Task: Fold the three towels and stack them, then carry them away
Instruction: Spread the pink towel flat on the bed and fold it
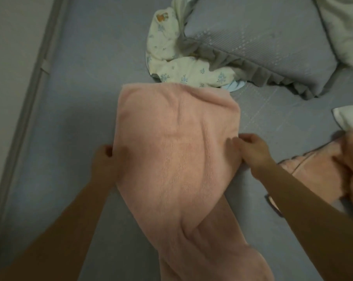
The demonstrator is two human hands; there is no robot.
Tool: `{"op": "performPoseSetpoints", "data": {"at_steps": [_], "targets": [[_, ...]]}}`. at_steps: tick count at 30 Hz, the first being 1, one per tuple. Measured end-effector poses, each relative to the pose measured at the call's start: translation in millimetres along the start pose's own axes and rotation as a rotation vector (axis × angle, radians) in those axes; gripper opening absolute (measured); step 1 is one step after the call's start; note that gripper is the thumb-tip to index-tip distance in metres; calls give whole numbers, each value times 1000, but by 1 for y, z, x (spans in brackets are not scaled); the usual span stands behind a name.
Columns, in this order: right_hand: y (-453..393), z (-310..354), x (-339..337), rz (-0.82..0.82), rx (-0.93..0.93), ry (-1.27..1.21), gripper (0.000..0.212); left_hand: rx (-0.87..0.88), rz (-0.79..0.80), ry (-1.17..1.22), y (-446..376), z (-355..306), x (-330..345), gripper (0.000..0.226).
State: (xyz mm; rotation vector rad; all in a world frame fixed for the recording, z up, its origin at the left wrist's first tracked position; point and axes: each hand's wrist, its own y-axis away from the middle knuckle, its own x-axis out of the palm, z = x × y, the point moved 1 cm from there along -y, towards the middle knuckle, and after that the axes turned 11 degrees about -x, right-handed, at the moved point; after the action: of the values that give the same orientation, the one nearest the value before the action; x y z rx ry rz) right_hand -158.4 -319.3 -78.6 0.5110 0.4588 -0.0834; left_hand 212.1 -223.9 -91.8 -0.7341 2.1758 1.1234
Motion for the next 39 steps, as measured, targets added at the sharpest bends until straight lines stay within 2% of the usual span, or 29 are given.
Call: {"op": "performPoseSetpoints", "data": {"at_steps": [2,4,8,10,13,16,20,22,24,27,29,31,33,37,39], "targets": [[24,-16,0,58,66,-28,27,-32,54,76,29,33,1,40],[53,-32,-1,136,147,-93,29,-94,159,201,56,66,2,54],[115,-65,-12,355,235,-207,30,-231,490,556,105,117,10,32],[143,-81,-19,463,253,-93,34,-324,621,651,128,130,19,23],[178,-104,-29,529,283,126,25,-406,723,612,166,143,35,16],[202,-125,-44,530,230,295,23,-445,668,515,199,152,45,21],[219,-149,-69,514,211,410,29,-366,679,228,245,174,55,28],[220,-156,-82,531,179,430,26,-334,644,189,270,187,56,17],[217,-157,-97,457,84,428,23,-340,464,202,287,202,50,18],[210,-159,-124,151,-55,306,33,-403,65,256,303,233,30,29],[212,-168,-139,56,-29,192,30,-422,30,145,317,253,24,32],[225,-185,-143,133,77,167,24,-428,110,-17,331,279,25,36],[245,-204,-143,290,201,162,25,-439,165,-114,339,299,26,38],[276,-218,-137,606,390,37,49,-534,136,-40,350,307,25,34],[290,-218,-130,711,405,49,55,-522,155,17,356,300,26,28]]}}
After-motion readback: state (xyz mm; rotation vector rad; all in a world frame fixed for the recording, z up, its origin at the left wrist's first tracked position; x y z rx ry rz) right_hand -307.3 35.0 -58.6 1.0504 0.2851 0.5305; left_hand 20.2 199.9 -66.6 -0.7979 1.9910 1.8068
